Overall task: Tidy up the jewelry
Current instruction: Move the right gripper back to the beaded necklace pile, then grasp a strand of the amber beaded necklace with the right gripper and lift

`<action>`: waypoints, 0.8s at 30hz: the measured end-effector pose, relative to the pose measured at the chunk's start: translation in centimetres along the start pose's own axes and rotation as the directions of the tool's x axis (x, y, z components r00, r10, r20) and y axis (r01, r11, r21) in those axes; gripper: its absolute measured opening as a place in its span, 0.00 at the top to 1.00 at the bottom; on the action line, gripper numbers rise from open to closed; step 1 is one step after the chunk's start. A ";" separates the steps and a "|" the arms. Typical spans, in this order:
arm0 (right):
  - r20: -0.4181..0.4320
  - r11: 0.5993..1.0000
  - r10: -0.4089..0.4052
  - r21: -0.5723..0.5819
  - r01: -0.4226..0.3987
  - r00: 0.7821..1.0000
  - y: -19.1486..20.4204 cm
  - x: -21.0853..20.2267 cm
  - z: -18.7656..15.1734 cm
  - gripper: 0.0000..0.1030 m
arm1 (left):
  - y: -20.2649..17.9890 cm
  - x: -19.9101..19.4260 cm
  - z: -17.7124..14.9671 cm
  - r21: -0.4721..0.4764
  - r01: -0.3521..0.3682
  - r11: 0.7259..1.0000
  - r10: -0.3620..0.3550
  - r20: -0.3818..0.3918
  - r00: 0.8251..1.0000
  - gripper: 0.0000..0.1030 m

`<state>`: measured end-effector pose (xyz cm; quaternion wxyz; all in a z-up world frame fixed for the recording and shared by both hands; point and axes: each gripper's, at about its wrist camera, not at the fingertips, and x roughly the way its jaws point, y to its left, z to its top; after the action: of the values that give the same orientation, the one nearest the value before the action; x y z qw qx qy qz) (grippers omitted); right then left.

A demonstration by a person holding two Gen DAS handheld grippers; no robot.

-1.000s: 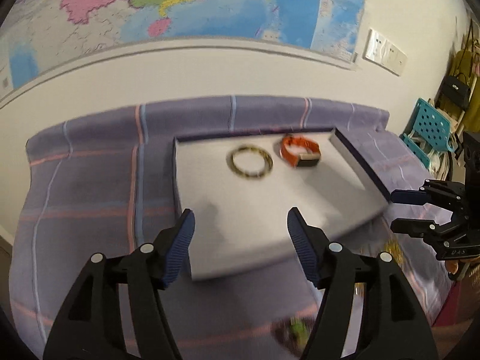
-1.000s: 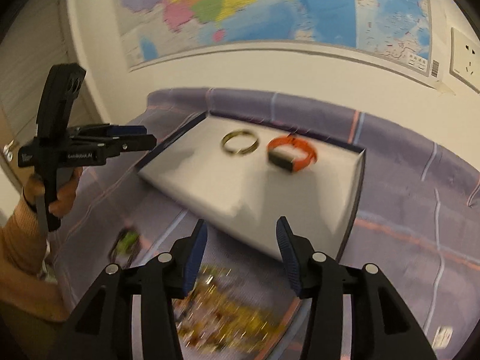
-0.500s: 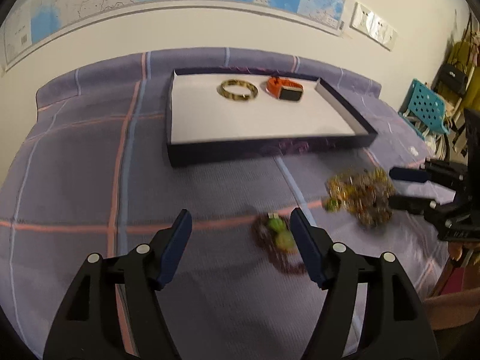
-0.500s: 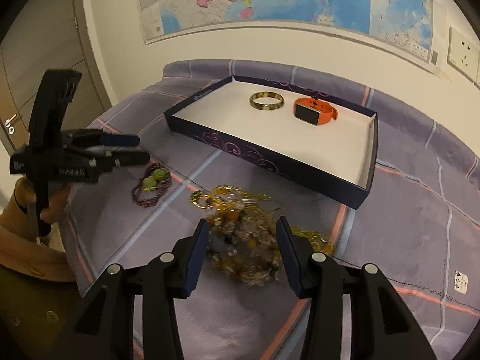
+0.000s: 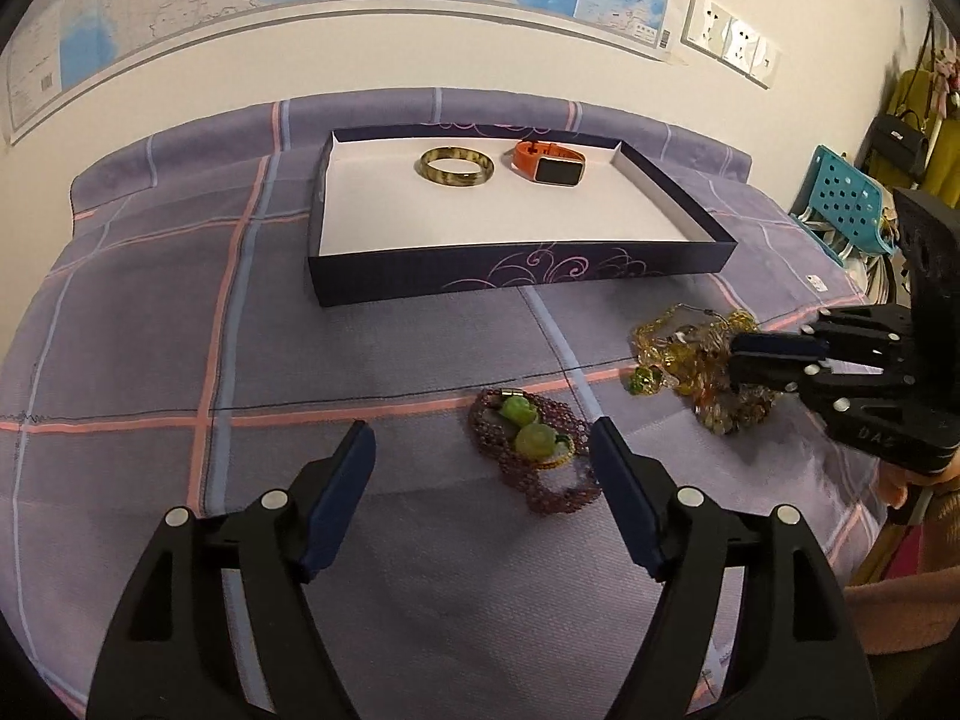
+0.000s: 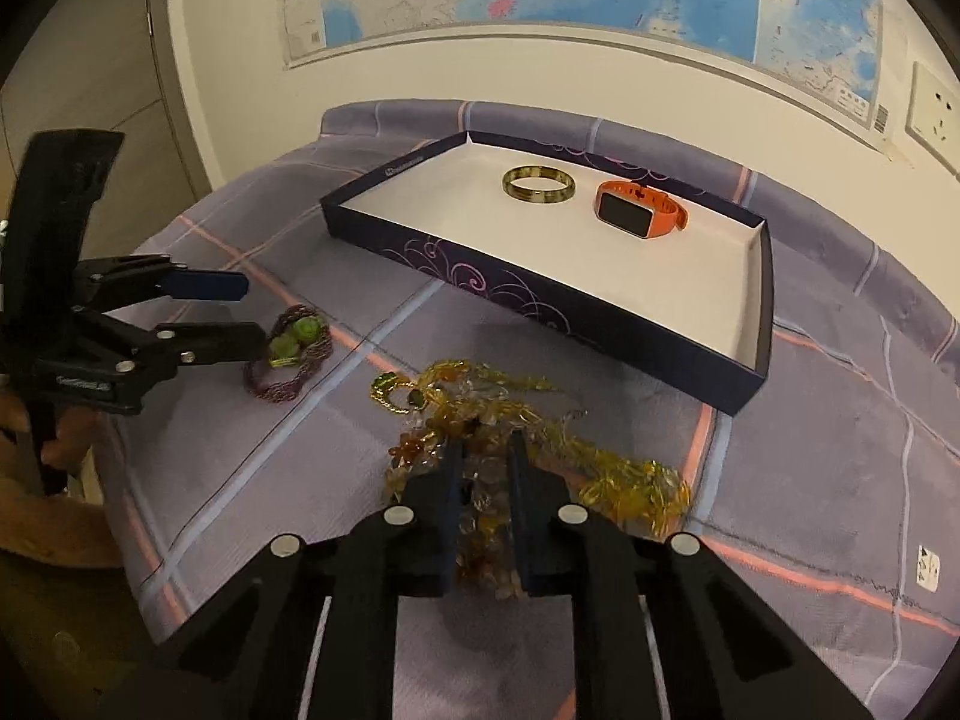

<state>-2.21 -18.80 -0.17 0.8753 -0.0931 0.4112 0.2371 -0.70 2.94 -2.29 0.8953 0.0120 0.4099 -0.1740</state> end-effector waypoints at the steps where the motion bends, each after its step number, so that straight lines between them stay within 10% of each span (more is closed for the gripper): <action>1: 0.000 1.000 0.001 -0.001 -0.001 1.000 0.0 -0.5 -0.2 0.92 | 0.1 0.0 0.0 -0.002 0.002 1.000 -0.002 0.000 1.000 0.29; 10: -0.015 0.994 0.104 -0.017 -0.104 0.994 0.9 -3.5 -1.7 0.99 | 0.0 0.2 -0.2 -0.008 0.017 1.000 -0.018 -0.010 1.000 0.28; 24: -0.083 0.998 -0.035 -0.064 0.029 0.996 -4.0 1.6 1.1 0.60 | -0.7 -0.4 0.1 0.012 0.025 1.000 -0.025 0.005 1.000 0.24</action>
<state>1.34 -21.31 -0.86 0.8574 -0.1371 0.4386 0.2316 -1.08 2.34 -1.84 0.8940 0.0119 0.4068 -0.1874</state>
